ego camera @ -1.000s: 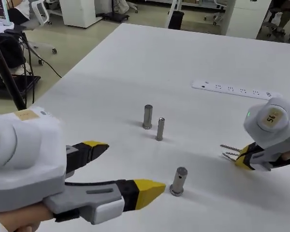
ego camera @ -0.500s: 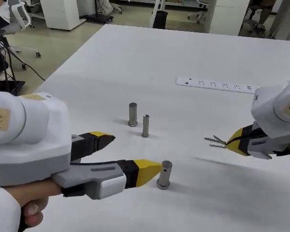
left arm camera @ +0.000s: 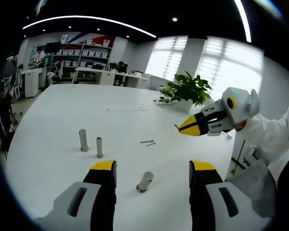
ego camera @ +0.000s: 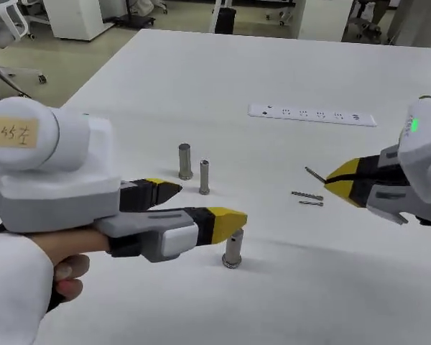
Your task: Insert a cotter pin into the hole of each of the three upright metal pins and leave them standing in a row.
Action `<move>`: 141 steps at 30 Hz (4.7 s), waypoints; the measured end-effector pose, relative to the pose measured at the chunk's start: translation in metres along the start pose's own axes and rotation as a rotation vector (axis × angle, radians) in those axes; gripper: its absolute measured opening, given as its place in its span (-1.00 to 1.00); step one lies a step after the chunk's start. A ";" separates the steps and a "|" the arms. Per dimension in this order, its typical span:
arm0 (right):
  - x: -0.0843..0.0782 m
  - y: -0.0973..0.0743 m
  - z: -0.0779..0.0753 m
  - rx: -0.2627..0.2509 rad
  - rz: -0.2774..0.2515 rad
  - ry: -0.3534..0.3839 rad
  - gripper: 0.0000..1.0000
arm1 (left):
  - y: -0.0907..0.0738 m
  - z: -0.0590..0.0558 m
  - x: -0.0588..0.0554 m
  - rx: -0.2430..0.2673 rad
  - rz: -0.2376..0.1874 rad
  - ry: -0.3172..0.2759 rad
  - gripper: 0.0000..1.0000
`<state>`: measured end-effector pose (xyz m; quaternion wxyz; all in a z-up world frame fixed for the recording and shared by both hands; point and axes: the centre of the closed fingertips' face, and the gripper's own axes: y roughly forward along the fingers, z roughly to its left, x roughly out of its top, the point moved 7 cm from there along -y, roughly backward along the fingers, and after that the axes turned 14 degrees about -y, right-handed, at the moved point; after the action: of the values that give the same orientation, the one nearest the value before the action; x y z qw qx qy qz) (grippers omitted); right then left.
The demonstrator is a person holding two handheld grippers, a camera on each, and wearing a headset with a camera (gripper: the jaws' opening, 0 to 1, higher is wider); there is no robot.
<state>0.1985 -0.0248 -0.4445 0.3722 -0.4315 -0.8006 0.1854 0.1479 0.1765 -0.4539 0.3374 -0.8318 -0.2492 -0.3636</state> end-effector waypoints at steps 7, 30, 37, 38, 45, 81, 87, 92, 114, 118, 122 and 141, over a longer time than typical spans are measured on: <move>0.010 -0.008 0.010 -0.038 0.030 -0.121 -1.00 | 0.013 -0.009 0.005 -0.072 0.024 -0.010 0.06; 0.043 -0.014 0.039 -0.032 -0.018 -0.195 -1.00 | 0.041 -0.044 0.006 -0.260 0.122 0.021 -0.74; 0.046 -0.015 0.043 -0.033 -0.019 -0.219 -1.00 | 0.044 -0.048 0.001 -0.275 0.155 0.028 -0.84; 0.046 -0.016 0.043 -0.033 -0.018 -0.223 -1.00 | 0.045 -0.048 0.001 -0.275 0.157 0.028 -0.84; 0.050 -0.017 0.044 -0.034 -0.029 -0.227 -1.00 | 0.048 -0.050 -0.003 -0.282 0.175 0.030 -0.90; 0.046 -0.018 0.048 -0.047 -0.031 -0.176 -1.00 | 0.048 -0.049 -0.005 -0.287 0.182 0.017 -1.00; 0.034 -0.018 0.051 0.013 -0.037 -0.025 -0.81 | 0.045 -0.045 -0.005 -0.281 0.179 0.041 -1.00; 0.022 -0.020 0.054 0.084 -0.083 0.161 -0.71 | 0.039 -0.044 -0.012 -0.300 0.176 0.117 -1.00; 0.031 -0.024 0.059 0.393 -0.354 0.524 -0.94 | 0.024 -0.064 -0.017 -0.496 0.181 0.413 -1.00; 0.035 -0.023 0.061 0.403 -0.356 0.511 -1.00 | 0.024 -0.065 -0.019 -0.513 0.196 0.420 -1.00; 0.033 -0.025 0.064 0.418 -0.352 0.501 -1.00 | 0.025 -0.065 -0.020 -0.522 0.210 0.430 -1.00; 0.037 -0.031 0.074 0.495 -0.388 0.383 -1.00 | 0.018 -0.064 -0.034 -0.539 0.257 0.385 -1.00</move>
<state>0.1122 -0.0093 -0.4575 0.6367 -0.1953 -0.7142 0.2153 0.1109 0.1119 -0.4551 0.1896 -0.8316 0.0307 -0.5210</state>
